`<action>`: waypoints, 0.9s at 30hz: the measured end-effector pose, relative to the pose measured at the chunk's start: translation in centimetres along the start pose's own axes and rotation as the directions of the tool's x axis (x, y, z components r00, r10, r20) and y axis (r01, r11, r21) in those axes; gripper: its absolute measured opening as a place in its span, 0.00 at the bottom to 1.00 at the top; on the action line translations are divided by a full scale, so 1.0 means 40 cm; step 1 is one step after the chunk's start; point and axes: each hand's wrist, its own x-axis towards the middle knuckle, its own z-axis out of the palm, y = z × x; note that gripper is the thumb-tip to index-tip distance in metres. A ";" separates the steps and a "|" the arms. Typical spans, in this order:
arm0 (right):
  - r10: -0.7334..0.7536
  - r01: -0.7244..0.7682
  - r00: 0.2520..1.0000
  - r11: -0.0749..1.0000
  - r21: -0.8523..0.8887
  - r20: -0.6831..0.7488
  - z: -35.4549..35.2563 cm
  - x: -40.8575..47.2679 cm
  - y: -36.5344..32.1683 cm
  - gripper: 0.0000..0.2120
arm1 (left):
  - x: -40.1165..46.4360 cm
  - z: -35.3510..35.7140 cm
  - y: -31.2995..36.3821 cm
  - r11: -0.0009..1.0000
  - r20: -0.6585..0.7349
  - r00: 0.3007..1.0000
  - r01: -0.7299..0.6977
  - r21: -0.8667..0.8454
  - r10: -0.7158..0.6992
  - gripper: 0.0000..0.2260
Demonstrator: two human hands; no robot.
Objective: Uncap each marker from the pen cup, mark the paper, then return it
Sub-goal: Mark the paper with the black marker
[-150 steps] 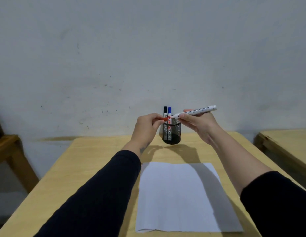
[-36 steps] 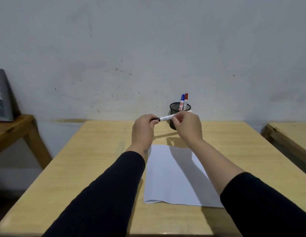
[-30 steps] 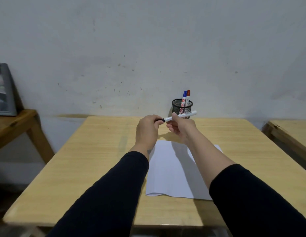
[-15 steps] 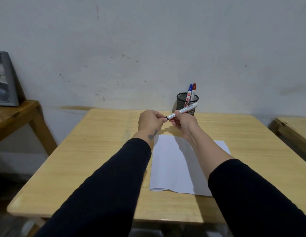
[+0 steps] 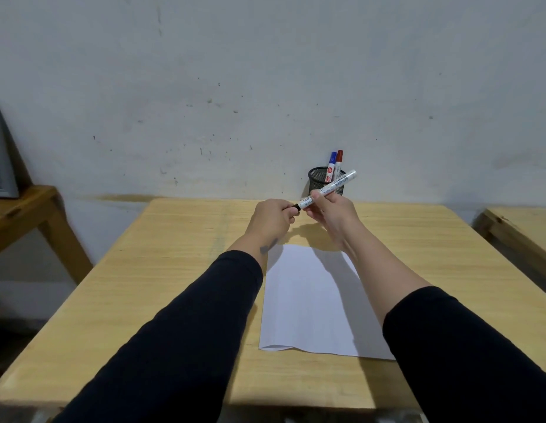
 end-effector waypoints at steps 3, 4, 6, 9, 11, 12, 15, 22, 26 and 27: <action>-0.040 0.037 0.998 0.997 0.062 0.051 -0.019 -0.003 -0.015 0.05 | 0.001 -0.034 -0.007 0.994 0.124 0.990 0.072 -0.084 -0.061 0.10; -0.051 0.047 0.997 0.997 0.068 0.066 -0.030 -0.001 -0.021 0.05 | 0.002 -0.048 -0.014 0.996 0.145 0.987 0.078 -0.041 -0.071 0.10; -0.067 0.066 0.994 0.998 0.015 0.081 -0.046 0.002 -0.029 0.04 | 0.004 -0.067 -0.033 0.991 0.120 0.991 0.048 0.122 -0.063 0.09; -0.080 0.082 0.996 0.996 -0.027 0.039 -0.028 -0.006 -0.026 0.04 | 0.001 -0.060 -0.075 0.968 0.026 0.997 0.058 0.243 -0.067 0.09; -0.077 0.077 0.997 0.996 -0.032 -0.001 -0.001 -0.018 -0.014 0.05 | -0.009 -0.047 -0.107 0.943 -0.028 0.998 0.070 0.326 -0.064 0.11; -0.066 0.066 0.998 0.997 -0.038 -0.010 0.012 -0.025 -0.007 0.06 | -0.013 -0.043 -0.124 0.914 -0.030 0.998 0.060 0.401 -0.053 0.12; -0.020 0.020 1.000 0.999 -0.048 -0.007 0.038 -0.043 0.016 0.08 | -0.024 -0.034 -0.165 0.839 -0.008 1.000 -0.011 0.544 0.019 0.16; 0.047 -0.045 0.999 0.994 0.095 -0.010 0.077 -0.063 0.093 0.01 | -0.070 -0.048 -0.188 0.805 0.037 0.996 -0.088 0.587 0.082 0.24; 0.038 -0.040 0.999 0.998 0.058 0.022 0.091 -0.070 0.121 0.05 | -0.091 -0.064 -0.211 0.714 0.166 0.986 -0.133 0.687 0.024 0.37; 0.019 -0.019 1.000 1.000 0.019 0.011 0.092 -0.070 0.127 0.06 | -0.092 -0.064 -0.214 0.712 0.176 0.984 -0.137 0.689 0.019 0.37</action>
